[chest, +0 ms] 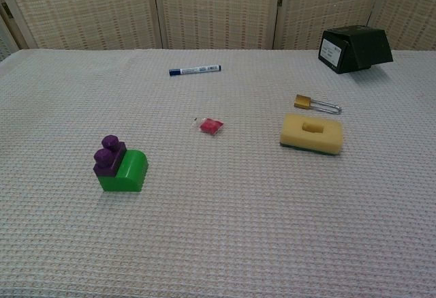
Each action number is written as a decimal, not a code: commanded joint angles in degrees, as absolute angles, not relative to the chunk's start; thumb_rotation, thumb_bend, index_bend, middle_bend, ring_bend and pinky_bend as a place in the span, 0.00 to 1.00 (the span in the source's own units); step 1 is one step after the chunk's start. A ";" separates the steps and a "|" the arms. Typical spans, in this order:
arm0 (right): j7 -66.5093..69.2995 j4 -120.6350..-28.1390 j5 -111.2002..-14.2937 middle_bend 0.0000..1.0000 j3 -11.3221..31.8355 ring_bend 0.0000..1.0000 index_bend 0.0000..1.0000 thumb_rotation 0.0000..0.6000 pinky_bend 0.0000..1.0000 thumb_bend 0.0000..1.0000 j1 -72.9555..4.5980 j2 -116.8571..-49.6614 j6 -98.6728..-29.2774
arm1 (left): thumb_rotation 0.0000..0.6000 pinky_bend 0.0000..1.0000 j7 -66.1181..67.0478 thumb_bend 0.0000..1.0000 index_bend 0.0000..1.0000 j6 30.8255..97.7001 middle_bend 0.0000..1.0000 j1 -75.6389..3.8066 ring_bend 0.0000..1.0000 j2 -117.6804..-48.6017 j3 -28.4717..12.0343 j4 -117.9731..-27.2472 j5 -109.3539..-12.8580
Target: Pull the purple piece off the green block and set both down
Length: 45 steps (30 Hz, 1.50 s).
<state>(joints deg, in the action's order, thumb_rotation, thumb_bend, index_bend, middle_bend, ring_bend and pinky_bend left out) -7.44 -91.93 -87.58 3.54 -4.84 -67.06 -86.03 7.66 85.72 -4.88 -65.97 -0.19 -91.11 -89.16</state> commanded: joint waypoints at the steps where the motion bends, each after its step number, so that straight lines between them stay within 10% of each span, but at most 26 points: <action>1: -7.22 -91.91 -87.34 0.00 3.82 0.00 0.00 1.00 0.00 0.43 -4.81 -66.98 -86.24 | 1.00 0.02 8.77 0.41 0.00 85.51 0.04 -5.02 0.00 -66.85 -0.12 -90.47 -89.32; 15: -5.43 -92.01 -87.97 0.00 4.06 0.00 0.00 1.00 0.00 0.43 -3.73 -66.26 -88.57 | 1.00 0.00 2.89 0.34 0.03 73.83 0.01 -11.39 0.00 -70.04 3.86 -95.28 -94.03; 31: -4.15 -92.00 -87.75 0.00 3.81 0.00 0.00 1.00 0.00 0.43 -4.97 -65.94 -85.79 | 1.00 0.00 3.63 0.31 0.07 56.88 0.00 -21.61 0.00 -71.71 -4.34 -108.16 -72.65; 45: -0.76 -90.59 -90.55 0.00 3.00 0.00 0.00 1.00 0.00 0.43 -5.50 -65.97 -86.17 | 1.00 0.00 9.92 0.32 0.15 57.45 0.00 -26.74 0.00 -80.50 -8.57 -101.53 -63.86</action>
